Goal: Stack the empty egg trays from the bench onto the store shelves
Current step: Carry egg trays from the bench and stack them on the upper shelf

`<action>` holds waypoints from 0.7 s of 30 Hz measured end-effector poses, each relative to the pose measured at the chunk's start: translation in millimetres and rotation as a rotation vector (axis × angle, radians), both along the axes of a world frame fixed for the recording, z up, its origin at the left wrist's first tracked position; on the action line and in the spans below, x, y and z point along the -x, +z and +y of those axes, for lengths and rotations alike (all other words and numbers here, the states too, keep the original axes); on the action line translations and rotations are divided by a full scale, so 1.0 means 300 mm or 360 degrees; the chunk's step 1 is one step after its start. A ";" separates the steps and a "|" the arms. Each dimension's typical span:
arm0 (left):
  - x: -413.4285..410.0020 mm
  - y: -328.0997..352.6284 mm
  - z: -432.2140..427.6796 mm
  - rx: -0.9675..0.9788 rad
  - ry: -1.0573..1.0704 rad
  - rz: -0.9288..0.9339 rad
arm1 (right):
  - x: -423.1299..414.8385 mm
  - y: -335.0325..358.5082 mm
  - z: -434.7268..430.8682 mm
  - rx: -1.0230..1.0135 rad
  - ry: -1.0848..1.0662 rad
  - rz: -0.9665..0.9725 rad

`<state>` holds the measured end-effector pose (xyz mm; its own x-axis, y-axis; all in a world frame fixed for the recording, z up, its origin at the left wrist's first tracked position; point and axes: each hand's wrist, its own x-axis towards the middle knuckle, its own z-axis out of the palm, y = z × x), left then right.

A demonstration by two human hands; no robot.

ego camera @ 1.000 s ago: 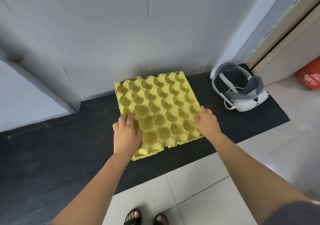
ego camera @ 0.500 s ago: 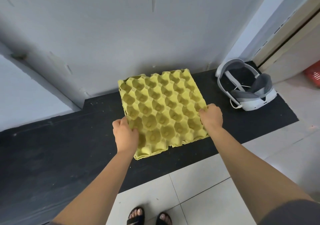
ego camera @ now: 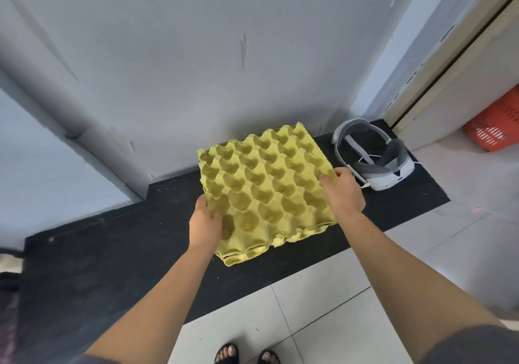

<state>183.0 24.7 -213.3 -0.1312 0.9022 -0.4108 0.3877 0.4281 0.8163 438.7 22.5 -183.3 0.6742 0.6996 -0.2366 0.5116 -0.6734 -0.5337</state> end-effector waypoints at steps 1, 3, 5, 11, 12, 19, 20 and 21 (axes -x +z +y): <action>0.005 0.027 -0.006 0.0068 0.0013 -0.0079 | 0.003 0.045 -0.006 -0.0003 0.0032 -0.0028; 0.009 0.069 -0.015 0.0197 0.0046 -0.0230 | 0.009 0.122 -0.009 0.0012 0.0109 -0.0116; 0.009 0.116 -0.012 0.0274 0.0079 -0.0322 | 0.016 0.194 -0.005 -0.0014 0.0150 -0.0230; 0.009 0.216 0.006 0.0228 0.0162 -0.0437 | 0.041 0.308 0.006 -0.0077 0.0120 -0.0278; 0.010 0.233 0.014 0.0201 0.0173 -0.0442 | 0.041 0.315 0.002 -0.0076 0.0086 -0.0261; 0.025 0.364 0.067 0.0041 0.0083 -0.0332 | 0.045 0.384 -0.020 -0.0140 0.0071 -0.0171; 0.028 0.387 0.067 0.0010 0.0057 -0.0290 | 0.049 0.400 -0.026 -0.0160 0.0086 -0.0171; 0.034 0.412 0.067 -0.0026 0.0034 -0.0252 | 0.056 0.422 -0.033 -0.0184 0.0105 -0.0178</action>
